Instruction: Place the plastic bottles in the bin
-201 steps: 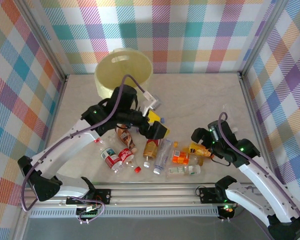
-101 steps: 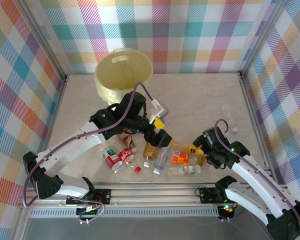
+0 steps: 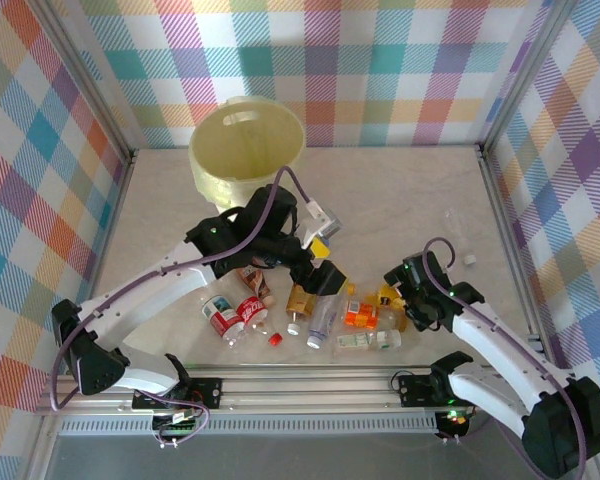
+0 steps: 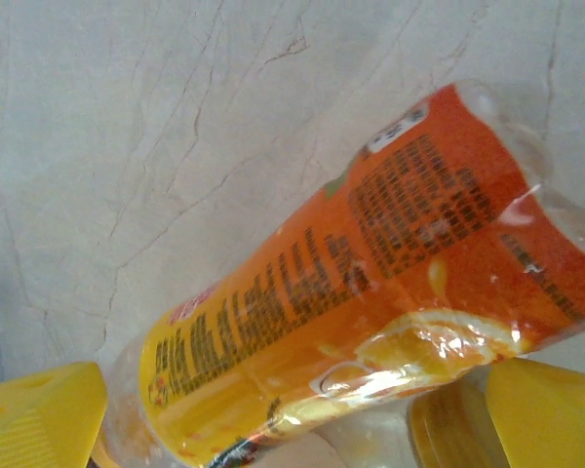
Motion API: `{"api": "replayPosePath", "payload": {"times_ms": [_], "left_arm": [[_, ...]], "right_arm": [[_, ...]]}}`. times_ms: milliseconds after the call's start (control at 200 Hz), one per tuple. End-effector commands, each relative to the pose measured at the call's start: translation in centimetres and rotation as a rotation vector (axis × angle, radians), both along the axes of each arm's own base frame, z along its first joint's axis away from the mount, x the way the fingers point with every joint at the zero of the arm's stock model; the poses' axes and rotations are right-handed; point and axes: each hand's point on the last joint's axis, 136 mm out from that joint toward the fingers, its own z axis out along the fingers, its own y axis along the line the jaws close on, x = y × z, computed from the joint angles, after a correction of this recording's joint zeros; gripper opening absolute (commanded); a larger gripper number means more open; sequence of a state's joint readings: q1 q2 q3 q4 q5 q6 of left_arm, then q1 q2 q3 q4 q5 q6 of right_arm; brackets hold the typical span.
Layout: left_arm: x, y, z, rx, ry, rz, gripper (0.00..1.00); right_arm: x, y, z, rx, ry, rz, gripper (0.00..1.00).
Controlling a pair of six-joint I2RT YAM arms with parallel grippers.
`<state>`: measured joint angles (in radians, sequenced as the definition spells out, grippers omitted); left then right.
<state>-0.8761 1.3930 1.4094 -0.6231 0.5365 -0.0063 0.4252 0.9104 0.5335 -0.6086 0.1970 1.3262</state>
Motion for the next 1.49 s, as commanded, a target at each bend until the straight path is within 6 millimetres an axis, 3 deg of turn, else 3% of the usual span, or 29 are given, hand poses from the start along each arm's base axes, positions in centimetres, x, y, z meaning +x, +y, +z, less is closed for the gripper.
{"api": "replayPosePath", "payload": {"times_ms": [0, 830, 1165, 1490], "left_arm": [[-0.5, -0.4, -0.9, 0.021, -0.004, -0.029, 1.00], [-0.7, -0.5, -1.6, 0.049, 0.000, -0.042, 1.00], [-0.9, -0.6, -1.9, 0.055, 0.006, -0.051, 1.00], [-1.0, -0.7, -2.2, 0.065, 0.005, -0.055, 1.00]], "right_arm": [[1.3, 0.1, -0.1, 0.033, -0.040, -0.038, 1.00], [6.7, -0.1, -2.7, 0.026, -0.049, -0.069, 0.94], [8.7, -0.3, -3.7, 0.015, -0.056, -0.087, 0.76], [10.9, -0.9, -3.7, -0.026, -0.068, -0.090, 0.51]]}}
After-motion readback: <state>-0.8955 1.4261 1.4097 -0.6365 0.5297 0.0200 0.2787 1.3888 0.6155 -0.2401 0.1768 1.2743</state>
